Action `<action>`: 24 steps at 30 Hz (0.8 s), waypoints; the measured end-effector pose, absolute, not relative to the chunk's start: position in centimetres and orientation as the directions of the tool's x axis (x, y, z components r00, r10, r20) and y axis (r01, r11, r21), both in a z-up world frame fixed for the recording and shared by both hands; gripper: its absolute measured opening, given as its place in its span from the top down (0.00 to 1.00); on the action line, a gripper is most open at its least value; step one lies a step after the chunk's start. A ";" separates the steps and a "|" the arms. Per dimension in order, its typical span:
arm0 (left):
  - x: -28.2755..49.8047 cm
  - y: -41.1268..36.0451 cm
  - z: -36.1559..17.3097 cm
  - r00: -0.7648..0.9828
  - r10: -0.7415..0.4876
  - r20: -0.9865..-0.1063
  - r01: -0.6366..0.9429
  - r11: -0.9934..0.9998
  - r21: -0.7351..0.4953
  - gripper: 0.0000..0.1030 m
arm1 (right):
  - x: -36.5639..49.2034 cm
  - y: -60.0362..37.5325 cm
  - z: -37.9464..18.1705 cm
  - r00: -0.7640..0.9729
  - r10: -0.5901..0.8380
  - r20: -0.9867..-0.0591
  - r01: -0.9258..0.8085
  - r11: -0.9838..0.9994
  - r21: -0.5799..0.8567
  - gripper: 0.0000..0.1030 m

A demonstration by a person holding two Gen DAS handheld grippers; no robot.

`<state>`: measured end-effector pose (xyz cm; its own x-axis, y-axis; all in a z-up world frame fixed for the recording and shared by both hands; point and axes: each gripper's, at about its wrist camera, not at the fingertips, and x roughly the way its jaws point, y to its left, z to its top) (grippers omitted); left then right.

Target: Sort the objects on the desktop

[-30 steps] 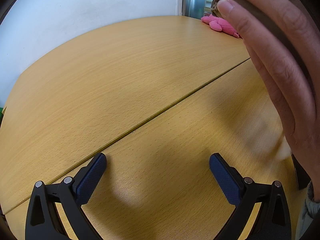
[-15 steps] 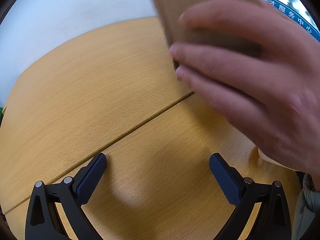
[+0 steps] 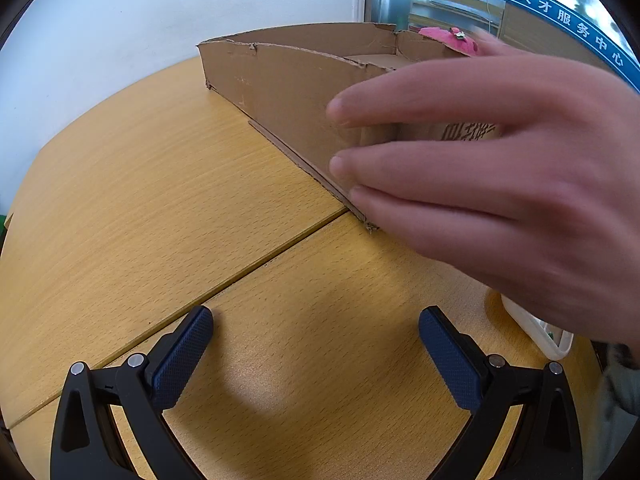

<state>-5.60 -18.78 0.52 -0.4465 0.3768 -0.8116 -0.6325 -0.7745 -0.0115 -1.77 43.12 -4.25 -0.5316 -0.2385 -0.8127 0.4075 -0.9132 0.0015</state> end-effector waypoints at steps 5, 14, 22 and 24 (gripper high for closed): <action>-5.6 -18.8 0.5 -0.447 0.377 -0.811 -0.632 -0.775 -0.012 0.00 | -1.8 43.1 -4.2 -0.532 -0.238 -0.813 0.408 -0.913 0.001 0.00; -5.5 -18.7 0.4 -0.447 0.377 -0.811 -0.632 -0.775 -0.012 0.00 | -1.8 43.1 -4.2 -0.532 -0.238 -0.812 0.407 -0.913 0.001 0.00; -5.5 -18.6 0.5 -0.447 0.377 -0.811 -0.632 -0.775 -0.011 0.00 | -1.8 43.1 -4.3 -0.533 -0.238 -0.812 0.407 -0.913 0.001 0.00; -5.4 -18.6 0.3 -0.447 0.377 -0.811 -0.631 -0.776 -0.013 0.00 | -1.8 43.2 -4.3 -0.533 -0.238 -0.812 0.407 -0.913 0.001 0.00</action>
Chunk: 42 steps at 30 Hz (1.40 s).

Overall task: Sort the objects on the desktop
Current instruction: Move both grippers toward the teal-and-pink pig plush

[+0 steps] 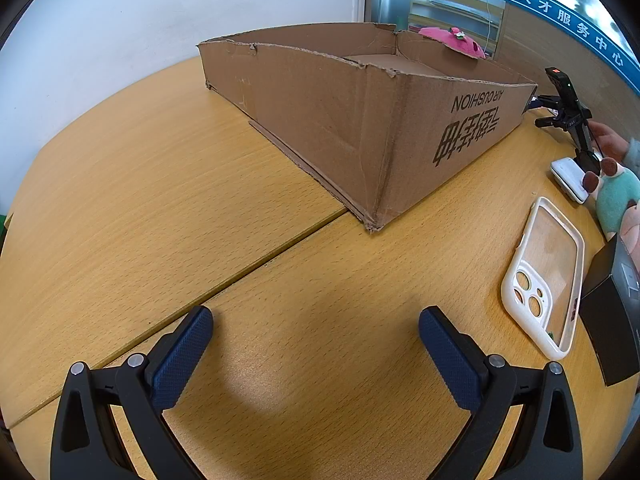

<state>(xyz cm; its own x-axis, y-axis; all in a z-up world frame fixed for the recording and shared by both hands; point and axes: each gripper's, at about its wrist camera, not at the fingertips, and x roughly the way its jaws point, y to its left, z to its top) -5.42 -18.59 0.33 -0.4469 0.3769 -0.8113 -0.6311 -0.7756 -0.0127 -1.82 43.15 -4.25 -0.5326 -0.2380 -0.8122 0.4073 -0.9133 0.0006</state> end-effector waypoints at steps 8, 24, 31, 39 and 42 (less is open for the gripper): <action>-3.2 -16.9 -0.2 -0.556 0.194 -0.808 -0.321 -0.947 -0.006 0.00 | -1.1 42.6 -4.1 -0.561 -0.158 -0.812 0.268 -0.963 0.002 0.00; 8.6 -11.3 9.7 -0.774 0.215 -0.595 -0.253 -0.967 -0.020 0.00 | 14.1 30.2 9.7 -0.785 0.000 -0.620 0.071 -0.993 -0.089 0.00; 19.4 -3.6 19.1 -0.852 0.378 -0.363 -0.378 -0.923 -0.073 0.00 | 16.8 24.5 13.2 -0.807 -0.114 -0.579 0.148 -0.989 -0.011 0.00; 25.8 2.4 18.4 -0.750 0.530 -0.397 -0.526 -0.841 -0.129 0.00 | 20.5 22.3 12.0 -0.788 -0.169 -0.592 0.148 -0.985 0.085 0.01; 27.5 4.1 17.0 -0.735 0.544 -0.404 -0.530 -0.833 -0.157 0.00 | 22.1 22.0 11.8 -0.787 -0.161 -0.595 0.137 -0.987 0.087 0.01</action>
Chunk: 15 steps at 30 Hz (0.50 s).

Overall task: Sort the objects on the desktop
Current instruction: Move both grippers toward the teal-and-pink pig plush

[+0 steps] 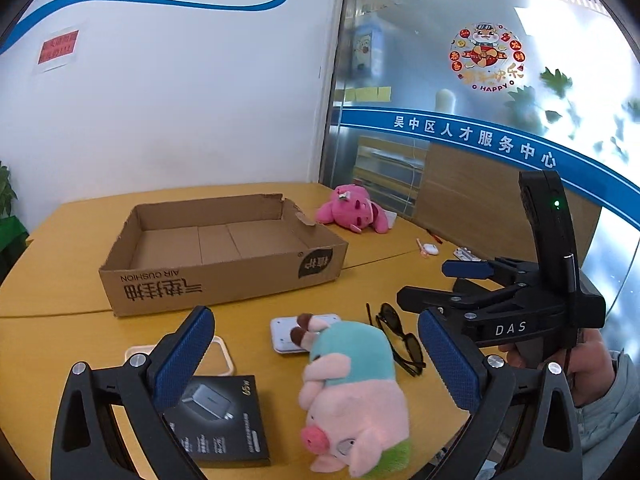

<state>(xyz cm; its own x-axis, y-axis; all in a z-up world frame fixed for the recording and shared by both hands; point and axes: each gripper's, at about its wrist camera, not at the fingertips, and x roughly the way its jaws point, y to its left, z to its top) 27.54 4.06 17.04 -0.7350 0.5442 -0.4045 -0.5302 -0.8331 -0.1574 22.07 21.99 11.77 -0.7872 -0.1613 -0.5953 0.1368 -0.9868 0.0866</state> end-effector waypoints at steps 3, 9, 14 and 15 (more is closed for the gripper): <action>28.6 4.4 15.9 -0.721 0.554 -0.417 -0.535 -0.827 -0.174 0.00 | 23.5 21.7 11.7 -0.793 -0.158 -0.588 0.130 -0.987 0.090 0.01; 30.0 4.3 14.1 -0.714 0.538 -0.449 -0.505 -0.839 -0.203 0.00 | 25.4 21.3 11.0 -0.790 -0.158 -0.592 0.126 -0.987 0.096 0.01; 29.3 5.0 12.6 -0.694 0.534 -0.483 -0.495 -0.841 -0.218 0.00 | 25.0 20.7 9.6 -0.764 -0.169 -0.623 0.135 -0.986 0.102 0.01; 29.0 5.1 12.3 -0.684 0.539 -0.491 -0.496 -0.838 -0.229 0.00 | 24.8 20.7 9.4 -0.762 -0.161 -0.628 0.127 -0.987 0.098 0.01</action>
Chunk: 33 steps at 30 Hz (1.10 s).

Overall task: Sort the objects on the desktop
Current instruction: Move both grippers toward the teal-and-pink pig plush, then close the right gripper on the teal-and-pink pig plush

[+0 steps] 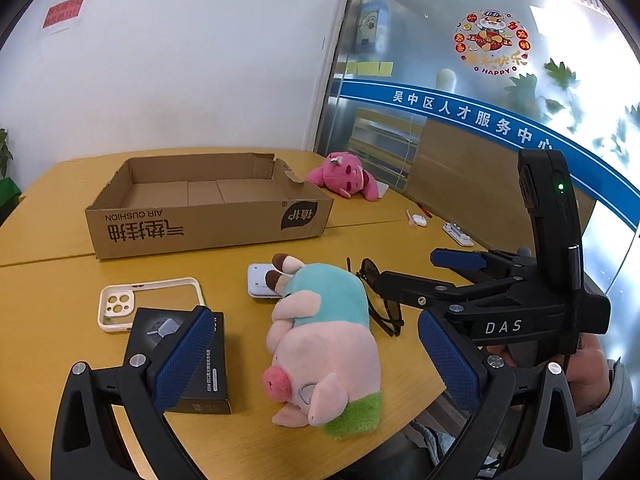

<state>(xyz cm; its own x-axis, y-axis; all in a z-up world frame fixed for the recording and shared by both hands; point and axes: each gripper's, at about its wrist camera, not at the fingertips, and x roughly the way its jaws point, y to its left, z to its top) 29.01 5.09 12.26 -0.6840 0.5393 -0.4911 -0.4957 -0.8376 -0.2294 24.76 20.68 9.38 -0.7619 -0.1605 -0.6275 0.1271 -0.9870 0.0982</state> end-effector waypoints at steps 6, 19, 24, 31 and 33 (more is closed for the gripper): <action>26.1 4.7 9.5 -0.603 0.572 -0.556 -0.485 -0.816 -0.314 0.00 | 22.5 21.2 7.2 -0.719 -0.164 -0.675 0.112 -0.986 0.120 0.01; 24.4 4.8 5.7 -0.403 0.695 -0.596 -0.522 -0.709 -0.474 0.00 | 19.8 22.7 3.3 -0.579 -0.369 -0.727 0.164 -0.926 0.340 0.01; 24.0 5.9 4.0 -0.326 0.708 -0.627 -0.520 -0.688 -0.506 0.02 | 17.6 23.0 0.8 -0.477 -0.536 -0.696 0.150 -0.830 0.537 0.00; 22.3 6.7 1.8 -0.270 0.692 -0.669 -0.467 -0.702 -0.538 0.15 | 15.9 20.1 -0.2 -0.442 -0.492 -0.750 0.221 -0.870 0.441 0.02; 22.5 6.6 2.0 -0.274 0.699 -0.661 -0.470 -0.697 -0.542 0.19 | 16.1 19.7 -0.1 -0.451 -0.495 -0.743 0.238 -0.869 0.434 0.07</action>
